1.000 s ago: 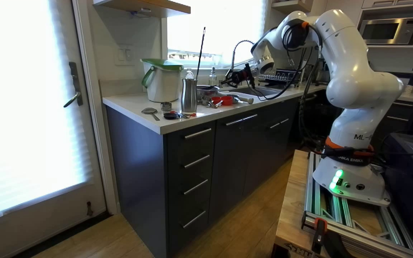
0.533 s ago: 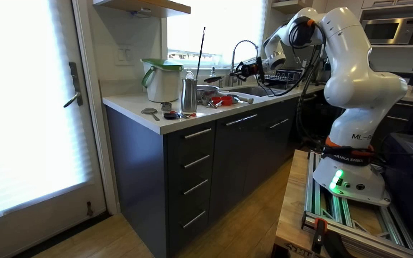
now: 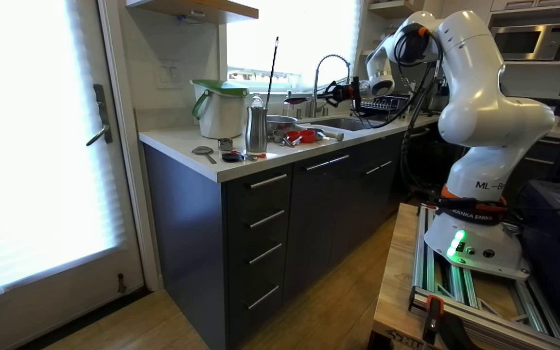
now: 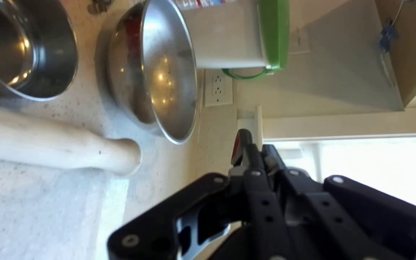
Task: Remove the black and red scissors from the metallic dishpan and place on the worktop
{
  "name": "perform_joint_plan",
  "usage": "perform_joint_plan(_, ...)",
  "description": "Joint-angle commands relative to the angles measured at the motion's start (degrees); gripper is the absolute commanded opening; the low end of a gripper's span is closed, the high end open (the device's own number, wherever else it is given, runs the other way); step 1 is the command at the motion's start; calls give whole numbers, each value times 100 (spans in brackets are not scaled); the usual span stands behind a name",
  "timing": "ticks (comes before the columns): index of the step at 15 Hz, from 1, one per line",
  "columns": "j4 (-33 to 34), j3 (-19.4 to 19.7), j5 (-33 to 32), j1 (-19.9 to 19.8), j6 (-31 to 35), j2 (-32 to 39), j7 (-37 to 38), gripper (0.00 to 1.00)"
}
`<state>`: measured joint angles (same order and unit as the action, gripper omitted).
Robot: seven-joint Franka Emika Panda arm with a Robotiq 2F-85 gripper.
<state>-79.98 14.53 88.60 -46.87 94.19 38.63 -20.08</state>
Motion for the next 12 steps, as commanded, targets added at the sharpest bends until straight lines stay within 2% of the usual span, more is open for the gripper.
perform_joint_plan(1, 113, 20, 91, 127, 776, 143, 72, 1)
perform_joint_plan(8, 730, 52, -280, 352, 1867, 539, 100, 1)
perform_joint_plan(12, 1171, -27, -768, 300, 1834, 866, 128, 1)
